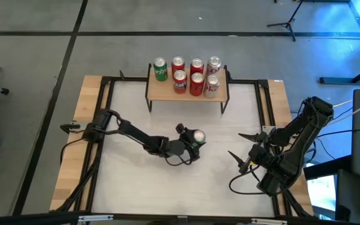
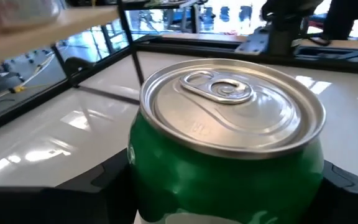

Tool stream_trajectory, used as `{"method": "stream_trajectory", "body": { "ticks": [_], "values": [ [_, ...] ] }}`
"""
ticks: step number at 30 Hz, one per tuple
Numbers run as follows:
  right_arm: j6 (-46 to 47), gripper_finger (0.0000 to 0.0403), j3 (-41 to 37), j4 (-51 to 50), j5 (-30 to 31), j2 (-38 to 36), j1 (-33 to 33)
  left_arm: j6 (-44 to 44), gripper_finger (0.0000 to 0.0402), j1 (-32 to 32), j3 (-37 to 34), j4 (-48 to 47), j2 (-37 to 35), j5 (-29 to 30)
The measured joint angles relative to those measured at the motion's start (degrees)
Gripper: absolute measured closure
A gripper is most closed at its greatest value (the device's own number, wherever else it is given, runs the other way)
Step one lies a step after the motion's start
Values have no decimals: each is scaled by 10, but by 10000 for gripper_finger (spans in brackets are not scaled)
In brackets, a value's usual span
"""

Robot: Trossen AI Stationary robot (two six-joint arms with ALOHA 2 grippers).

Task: Place canned beverage on shelf
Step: Put the green soda can on the shelf

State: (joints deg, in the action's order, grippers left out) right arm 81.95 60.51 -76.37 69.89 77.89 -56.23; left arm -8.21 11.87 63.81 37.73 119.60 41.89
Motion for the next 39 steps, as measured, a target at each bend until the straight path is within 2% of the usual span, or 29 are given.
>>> {"method": "stream_trajectory", "body": {
  "ticks": [8,15,18,21,23,28,32,35,39],
  "values": [
    [0,6,0,1,0,0,0,-6,120,20,0,-175,-125,-43],
    [0,6,0,3,0,0,0,-1,114,22,0,-312,-260,-38],
    [0,6,0,3,0,0,0,11,113,19,1,-364,-319,-22],
    [0,6,0,3,0,0,0,17,112,16,1,-432,-370,62],
    [0,6,0,3,0,0,0,29,111,8,1,-462,-399,87],
    [0,6,0,1,15,0,0,30,110,-31,1,-521,-465,72],
    [-1,6,0,-1,34,0,0,30,110,-93,1,-568,-493,-1],
    [0,6,0,-3,45,0,1,54,110,-143,1,-587,-501,-108],
    [-1,6,0,-11,51,0,18,94,110,-204,1,-583,-501,-214]
  ]
}}
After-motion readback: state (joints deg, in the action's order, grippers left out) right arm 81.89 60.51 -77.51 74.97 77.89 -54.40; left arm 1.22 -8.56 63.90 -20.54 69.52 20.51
